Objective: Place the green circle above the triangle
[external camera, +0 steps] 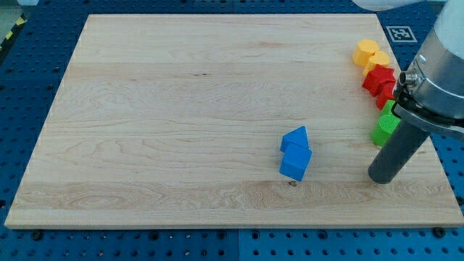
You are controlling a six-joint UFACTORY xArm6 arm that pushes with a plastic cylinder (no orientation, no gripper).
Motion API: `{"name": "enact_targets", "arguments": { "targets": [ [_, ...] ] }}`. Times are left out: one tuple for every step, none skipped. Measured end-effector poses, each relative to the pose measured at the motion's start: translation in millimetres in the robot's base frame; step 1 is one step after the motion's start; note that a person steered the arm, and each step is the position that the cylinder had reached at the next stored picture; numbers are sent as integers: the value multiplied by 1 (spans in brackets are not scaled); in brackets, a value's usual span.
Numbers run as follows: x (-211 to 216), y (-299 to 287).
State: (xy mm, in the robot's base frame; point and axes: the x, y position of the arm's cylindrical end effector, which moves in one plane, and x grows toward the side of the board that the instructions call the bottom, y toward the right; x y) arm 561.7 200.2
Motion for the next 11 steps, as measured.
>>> {"name": "enact_targets", "arguments": {
  "targets": [
    [4, 4],
    [32, 50],
    [22, 97],
    [2, 115],
    [-18, 116],
    [-44, 115],
    [-47, 115],
    [-47, 115],
    [-56, 112],
    [-58, 112],
    [-58, 111]
  ]
}}
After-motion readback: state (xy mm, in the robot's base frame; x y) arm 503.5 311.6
